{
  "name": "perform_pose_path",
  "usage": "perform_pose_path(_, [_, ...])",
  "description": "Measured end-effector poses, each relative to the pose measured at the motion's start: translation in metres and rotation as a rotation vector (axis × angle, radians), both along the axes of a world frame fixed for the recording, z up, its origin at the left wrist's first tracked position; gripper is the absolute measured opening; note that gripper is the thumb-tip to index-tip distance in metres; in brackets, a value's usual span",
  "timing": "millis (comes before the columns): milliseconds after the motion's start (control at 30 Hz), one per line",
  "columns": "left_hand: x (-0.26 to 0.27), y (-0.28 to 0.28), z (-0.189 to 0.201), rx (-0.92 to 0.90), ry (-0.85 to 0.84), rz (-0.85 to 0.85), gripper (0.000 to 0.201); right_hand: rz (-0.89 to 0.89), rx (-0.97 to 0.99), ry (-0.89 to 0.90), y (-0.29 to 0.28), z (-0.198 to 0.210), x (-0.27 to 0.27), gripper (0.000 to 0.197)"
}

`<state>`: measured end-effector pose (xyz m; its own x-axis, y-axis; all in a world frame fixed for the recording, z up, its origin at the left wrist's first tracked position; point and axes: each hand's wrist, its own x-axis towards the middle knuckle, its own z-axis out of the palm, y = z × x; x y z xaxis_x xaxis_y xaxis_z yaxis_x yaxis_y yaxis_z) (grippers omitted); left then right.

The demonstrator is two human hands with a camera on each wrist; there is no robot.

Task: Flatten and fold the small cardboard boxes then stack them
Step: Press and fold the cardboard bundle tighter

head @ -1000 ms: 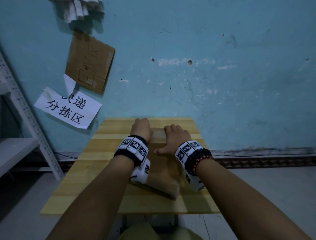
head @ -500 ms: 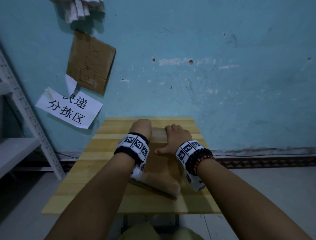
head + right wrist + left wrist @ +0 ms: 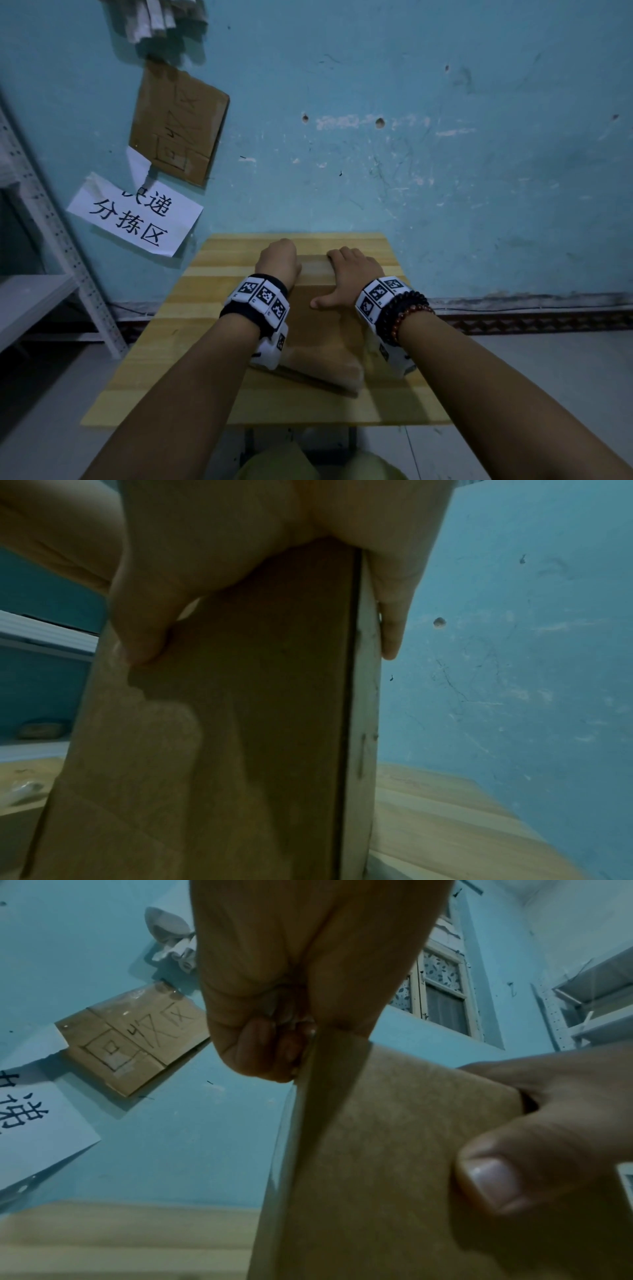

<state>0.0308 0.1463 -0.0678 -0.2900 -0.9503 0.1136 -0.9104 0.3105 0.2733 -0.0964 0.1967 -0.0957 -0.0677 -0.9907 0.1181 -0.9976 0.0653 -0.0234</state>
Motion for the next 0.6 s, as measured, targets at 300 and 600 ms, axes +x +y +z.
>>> perform_pose_path(300, [-0.001, 0.011, 0.002, -0.097, -0.14, -0.043, 0.026, -0.012, 0.083, 0.086, 0.002, 0.007, 0.004, 0.1])
perform_pose_path(600, [-0.002, 0.023, 0.006, -0.139, -0.113, -0.041, 0.023, 0.077, 0.094, 0.024, -0.005, 0.007, 0.045, 0.091])
